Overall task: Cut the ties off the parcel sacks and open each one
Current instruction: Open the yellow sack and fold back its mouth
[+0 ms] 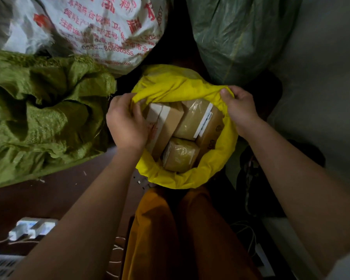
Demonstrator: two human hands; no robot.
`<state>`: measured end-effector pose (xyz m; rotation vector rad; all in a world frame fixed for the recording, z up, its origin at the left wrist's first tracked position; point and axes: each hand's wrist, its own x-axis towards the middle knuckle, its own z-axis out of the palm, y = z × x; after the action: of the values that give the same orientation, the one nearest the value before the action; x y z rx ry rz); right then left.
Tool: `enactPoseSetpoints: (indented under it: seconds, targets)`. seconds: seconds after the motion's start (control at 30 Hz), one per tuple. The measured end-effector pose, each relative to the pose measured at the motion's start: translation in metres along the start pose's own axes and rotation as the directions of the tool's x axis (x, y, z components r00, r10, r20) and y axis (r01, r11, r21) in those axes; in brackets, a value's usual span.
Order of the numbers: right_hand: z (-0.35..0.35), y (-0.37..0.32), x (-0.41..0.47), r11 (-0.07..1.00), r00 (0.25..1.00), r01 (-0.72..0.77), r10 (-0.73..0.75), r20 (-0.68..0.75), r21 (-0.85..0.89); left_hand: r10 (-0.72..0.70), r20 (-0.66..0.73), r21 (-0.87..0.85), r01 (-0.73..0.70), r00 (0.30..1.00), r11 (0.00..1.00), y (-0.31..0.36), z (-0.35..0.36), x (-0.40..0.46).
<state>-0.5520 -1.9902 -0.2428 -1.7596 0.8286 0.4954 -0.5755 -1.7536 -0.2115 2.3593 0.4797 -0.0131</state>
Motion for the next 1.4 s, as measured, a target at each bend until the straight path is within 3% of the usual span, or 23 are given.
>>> enactPoseSetpoints:
  seconds: [0.17, 0.27, 0.37, 0.43, 0.53, 0.63, 0.83, 0.9, 0.97, 1.03, 1.07, 1.27, 1.4]
  targets:
    - [-0.005, -0.001, 0.000, 1.000, 0.998, 0.013, -0.014, -0.053, -0.014, -0.053, 0.063, -0.114, 0.060, 0.997, 0.992, 0.002, 0.005, 0.013]
    - [-0.003, -0.002, 0.001, 0.999, 0.999, 0.019, -0.020, -0.034, -0.050, -0.142, 0.032, -0.186, 0.146, 0.989, 0.972, 0.000, 0.009, 0.015]
    - [0.007, -0.004, 0.001, 0.890, 0.972, 0.081, -0.169, -0.160, -0.449, -0.148, 0.091, -0.240, 0.166, 0.985, 0.956, 0.001, 0.009, 0.021]
    - [0.016, -0.011, -0.010, 0.745, 0.887, 0.215, -0.420, -0.193, -0.631, -0.152, 0.136, -0.264, 0.183, 0.979, 0.947, 0.004, 0.009, 0.025]
    - [0.034, -0.025, -0.026, 0.528, 0.717, 0.610, -0.685, 0.129, -0.591, -0.212, 0.172, -0.295, 0.255, 0.962, 0.921, 0.006, 0.010, 0.031]
    - [0.057, -0.032, -0.034, 0.394, 0.643, 0.736, -0.662, 0.386, -0.550, -0.275, 0.240, -0.385, 0.351, 0.931, 0.853, 0.008, 0.009, 0.035]
    - [0.076, -0.031, -0.026, 0.433, 0.710, 0.691, -0.557, 0.430, -0.579, -0.378, 0.319, -0.427, 0.488, 0.869, 0.761, 0.005, 0.000, 0.029]
    - [0.076, -0.030, -0.024, 0.435, 0.721, 0.679, -0.548, 0.425, -0.591, -0.330, 0.223, -0.319, 0.388, 0.917, 0.865, 0.001, -0.007, 0.020]
    - [0.075, -0.031, -0.020, 0.464, 0.736, 0.664, -0.545, 0.401, -0.587, -0.213, 0.098, -0.099, 0.223, 0.972, 0.970, -0.004, -0.013, 0.002]
    - [0.074, -0.033, -0.015, 0.504, 0.757, 0.642, -0.536, 0.374, -0.577, -0.199, 0.009, 0.063, 0.198, 0.980, 0.978, -0.008, -0.016, -0.018]
    - [0.075, -0.034, -0.014, 0.513, 0.762, 0.636, -0.533, 0.367, -0.577, -0.232, -0.016, 0.066, 0.232, 0.973, 0.970, -0.010, -0.016, -0.026]
    - [0.080, -0.031, -0.013, 0.568, 0.779, 0.612, -0.552, 0.297, -0.550, -0.327, -0.100, -0.233, 0.298, 0.940, 0.926, -0.003, -0.002, -0.036]
    - [0.077, -0.039, -0.009, 0.643, 0.830, 0.542, -0.509, 0.226, -0.542, -0.395, 0.053, -0.372, 0.385, 0.917, 0.845, -0.012, -0.004, -0.020]
